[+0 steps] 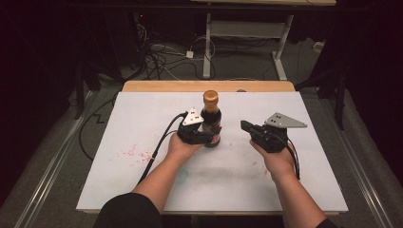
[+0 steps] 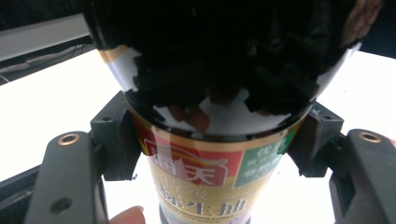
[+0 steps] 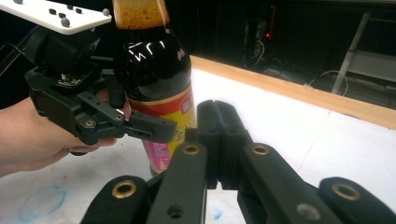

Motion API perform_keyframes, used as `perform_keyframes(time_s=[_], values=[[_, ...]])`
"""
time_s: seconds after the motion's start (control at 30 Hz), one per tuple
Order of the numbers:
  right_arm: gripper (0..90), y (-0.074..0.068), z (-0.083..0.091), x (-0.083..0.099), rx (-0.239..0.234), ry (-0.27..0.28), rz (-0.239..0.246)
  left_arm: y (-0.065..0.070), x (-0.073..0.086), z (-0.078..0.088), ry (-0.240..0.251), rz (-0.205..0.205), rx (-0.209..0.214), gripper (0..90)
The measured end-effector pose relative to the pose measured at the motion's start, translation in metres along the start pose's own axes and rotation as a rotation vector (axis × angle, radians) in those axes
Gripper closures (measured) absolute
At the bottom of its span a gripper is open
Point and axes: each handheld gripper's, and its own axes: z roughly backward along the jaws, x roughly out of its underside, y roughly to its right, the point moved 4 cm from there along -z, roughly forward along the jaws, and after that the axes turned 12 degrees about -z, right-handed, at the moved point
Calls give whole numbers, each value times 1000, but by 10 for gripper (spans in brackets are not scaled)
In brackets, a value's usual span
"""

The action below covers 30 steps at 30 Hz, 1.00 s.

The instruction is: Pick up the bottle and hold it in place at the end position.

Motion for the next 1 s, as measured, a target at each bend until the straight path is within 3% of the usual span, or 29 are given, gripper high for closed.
perform_keyframes(time_s=[0.07,0.1,0.13,0.2,0.23,0.27,0.3,0.33,0.4,0.43,0.47,0.5,0.53,0.57,0.6,0.63,0.77,0.8,0.83,0.87,0.9,0.93,1.0], values=[[900,-2,-2,-2,-5,-4,2,1,1,-1,6,-11,-2,287],[900,-2,-2,-2,-5,-4,2,0,4,3,-37,-77,19,287],[900,-4,-3,-4,-7,-7,7,1,5,3,-37,-86,17,286],[900,-8,-5,-9,-10,-8,23,0,5,2,-21,-74,16,288],[900,-10,-6,-11,-12,-8,27,2,4,0,29,-16,-1,288],[900,-14,-8,-19,-18,-11,36,1,4,-1,35,-8,1,289],[900,-14,-8,-19,-18,-11,36,1,4,-1,37,-8,1,289],[900,-15,-9,-21,-21,-12,41,-1,7,3,-14,-72,22,289],[900,-22,-11,-31,-30,-11,56,-2,7,3,-11,-72,22,289],[900,-24,-13,-33,-34,-12,59,1,5,-1,49,-6,1,290],[900,-26,-14,-35,-36,-14,66,-2,7,3,-3,-69,24,290],[900,-27,-15,-37,-39,-15,65,-3,8,4,-10,-75,25,289],[900,-29,-16,-39,-42,-15,65,-2,7,4,-4,-68,23,289],[900,-30,-18,-40,-43,-20,68,1,5,-1,52,-3,3,290],[900,-31,-19,-42,-46,-21,72,-2,7,3,-2,-66,25,289],[900,-32,-20,-43,-48,-21,71,1,5,-1,55,1,4,289],[900,-37,-23,-47,-57,-29,69,1,5,0,56,3,3,289],[900,-38,-24,-48,-63,-29,71,-2,7,3,4,-55,23,290],[900,-40,-24,-49,-63,-31,70,1,5,0,56,7,3,290],[900,-40,-24,-50,-65,-30,76,-2,7,3,8,-50,24,290],[900,-40,-24,-50,-65,-30,76,-2,7,3,8,-50,24,290],[900,-42,-24,-51,-67,-31,78,1,5,0,56,6,3,290],[900,-43,-25,-54,-74,-25,88,1,5,0,56,5,2,290]])
